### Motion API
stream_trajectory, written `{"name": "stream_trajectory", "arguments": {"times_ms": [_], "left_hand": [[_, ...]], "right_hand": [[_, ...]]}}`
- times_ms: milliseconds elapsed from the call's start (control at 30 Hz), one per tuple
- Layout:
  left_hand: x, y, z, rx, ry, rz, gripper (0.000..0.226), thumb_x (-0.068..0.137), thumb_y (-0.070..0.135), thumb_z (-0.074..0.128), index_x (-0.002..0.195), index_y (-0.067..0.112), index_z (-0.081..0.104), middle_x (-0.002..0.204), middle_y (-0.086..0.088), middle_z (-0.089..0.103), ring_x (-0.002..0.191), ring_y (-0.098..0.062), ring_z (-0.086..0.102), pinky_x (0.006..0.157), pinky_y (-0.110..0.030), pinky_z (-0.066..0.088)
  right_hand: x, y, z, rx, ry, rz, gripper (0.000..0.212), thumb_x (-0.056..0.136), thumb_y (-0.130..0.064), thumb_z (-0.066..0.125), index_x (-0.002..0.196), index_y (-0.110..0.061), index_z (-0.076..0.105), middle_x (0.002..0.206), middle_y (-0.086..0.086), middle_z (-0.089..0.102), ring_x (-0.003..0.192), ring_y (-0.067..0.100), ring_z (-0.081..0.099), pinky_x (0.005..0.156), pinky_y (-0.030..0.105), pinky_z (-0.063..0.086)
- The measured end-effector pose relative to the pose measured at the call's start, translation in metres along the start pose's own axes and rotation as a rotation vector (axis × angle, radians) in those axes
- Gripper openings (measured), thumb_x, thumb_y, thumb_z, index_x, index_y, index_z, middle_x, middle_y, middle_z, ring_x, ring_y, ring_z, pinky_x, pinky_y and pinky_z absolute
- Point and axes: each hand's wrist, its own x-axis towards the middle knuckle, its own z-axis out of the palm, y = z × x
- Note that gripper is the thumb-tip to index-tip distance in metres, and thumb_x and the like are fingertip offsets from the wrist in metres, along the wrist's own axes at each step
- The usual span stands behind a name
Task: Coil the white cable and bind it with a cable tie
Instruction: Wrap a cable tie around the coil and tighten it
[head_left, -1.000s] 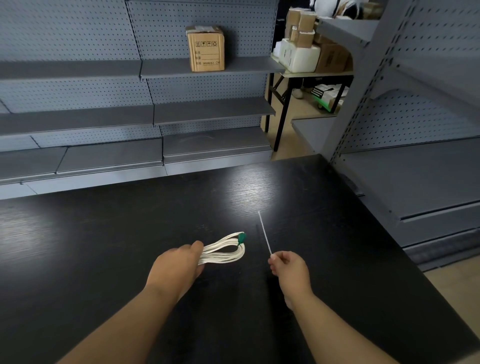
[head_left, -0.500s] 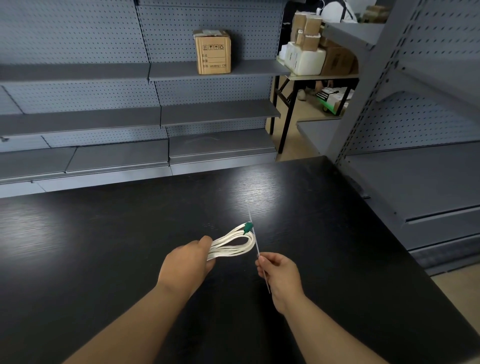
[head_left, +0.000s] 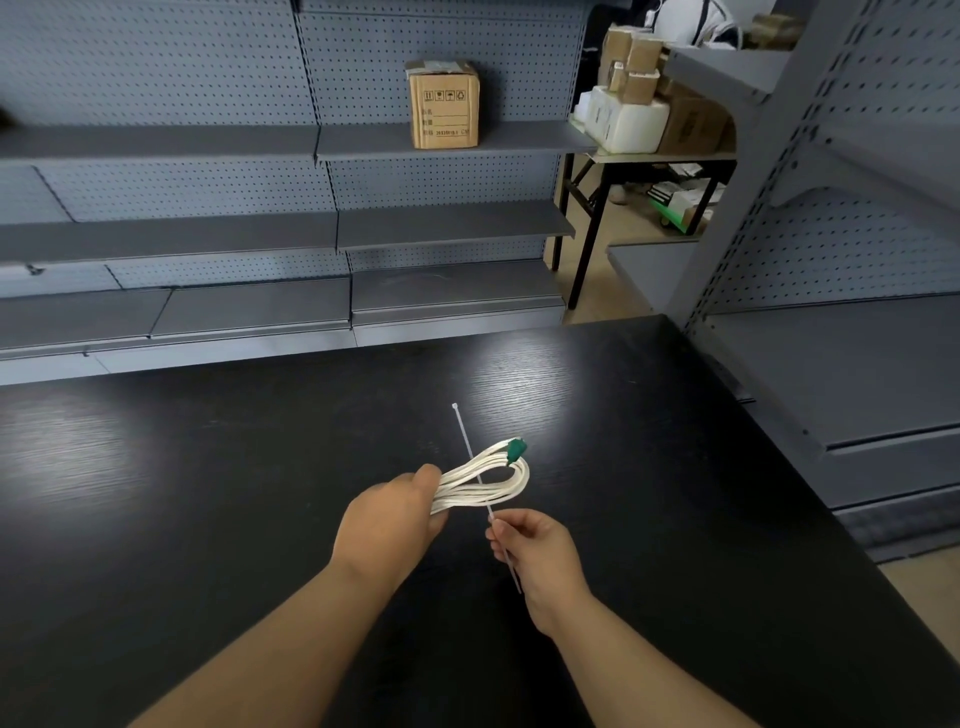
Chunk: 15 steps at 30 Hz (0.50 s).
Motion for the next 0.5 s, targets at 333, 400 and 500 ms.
{"name": "stream_trajectory", "arguments": {"times_ms": [333, 400, 500], "left_hand": [[-0.001, -0.006, 0.009, 0.008, -0.025, -0.024, 0.021, 0.093, 0.035, 0.046, 0.105, 0.019, 0.047, 0.094, 0.0, 0.062, 0.081, -0.023, 0.061, 0.065, -0.032, 0.045], [-0.003, -0.009, 0.014, 0.015, -0.049, -0.031, 0.02, 0.093, 0.034, 0.046, 0.106, 0.019, 0.047, 0.093, -0.001, 0.061, 0.079, -0.023, 0.061, 0.063, -0.032, 0.045], [-0.007, -0.014, 0.02, 0.009, -0.078, -0.062, 0.02, 0.093, 0.031, 0.045, 0.109, 0.019, 0.046, 0.089, -0.001, 0.06, 0.074, -0.022, 0.059, 0.062, -0.032, 0.045]], "right_hand": [[-0.008, 0.004, 0.014, -0.048, -0.044, 0.038, 0.013, 0.09, -0.006, 0.058, 0.09, -0.017, 0.066, 0.092, 0.005, 0.069, 0.092, 0.018, 0.064, 0.085, 0.028, 0.052], [-0.01, 0.006, 0.018, -0.059, -0.049, 0.065, 0.013, 0.091, -0.007, 0.058, 0.091, -0.016, 0.066, 0.093, 0.005, 0.069, 0.091, 0.016, 0.064, 0.082, 0.025, 0.052], [-0.014, 0.01, 0.026, -0.1, -0.049, 0.103, 0.013, 0.091, -0.008, 0.057, 0.092, -0.017, 0.066, 0.094, 0.003, 0.068, 0.09, 0.013, 0.064, 0.081, 0.024, 0.053]]}}
